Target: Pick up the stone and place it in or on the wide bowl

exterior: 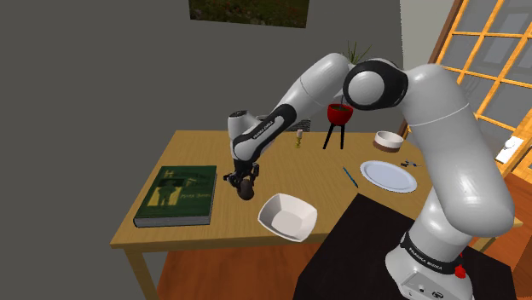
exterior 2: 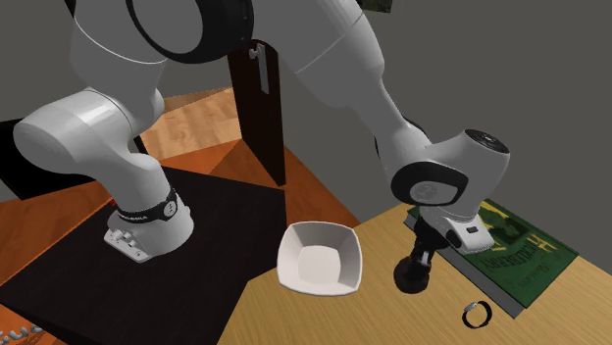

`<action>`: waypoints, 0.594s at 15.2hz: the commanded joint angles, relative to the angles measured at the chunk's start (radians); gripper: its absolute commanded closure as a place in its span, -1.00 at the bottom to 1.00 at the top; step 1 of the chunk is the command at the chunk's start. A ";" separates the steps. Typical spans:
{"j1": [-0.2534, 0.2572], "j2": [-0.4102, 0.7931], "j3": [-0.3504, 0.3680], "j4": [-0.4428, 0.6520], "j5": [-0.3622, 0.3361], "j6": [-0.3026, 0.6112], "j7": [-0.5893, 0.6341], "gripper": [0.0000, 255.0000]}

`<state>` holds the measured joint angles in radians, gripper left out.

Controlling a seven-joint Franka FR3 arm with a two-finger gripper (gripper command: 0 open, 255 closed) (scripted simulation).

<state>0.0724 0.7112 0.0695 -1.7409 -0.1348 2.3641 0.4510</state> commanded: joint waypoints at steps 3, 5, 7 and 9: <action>-0.002 -0.037 0.004 -0.005 0.004 -0.032 -0.004 1.00; -0.003 -0.057 0.005 -0.008 0.006 -0.049 -0.006 1.00; -0.004 -0.076 0.007 -0.010 0.009 -0.066 -0.008 1.00; -0.005 -0.095 0.009 -0.011 0.011 -0.084 -0.010 1.00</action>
<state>0.0669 0.6280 0.0772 -1.7466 -0.1247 2.2866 0.4410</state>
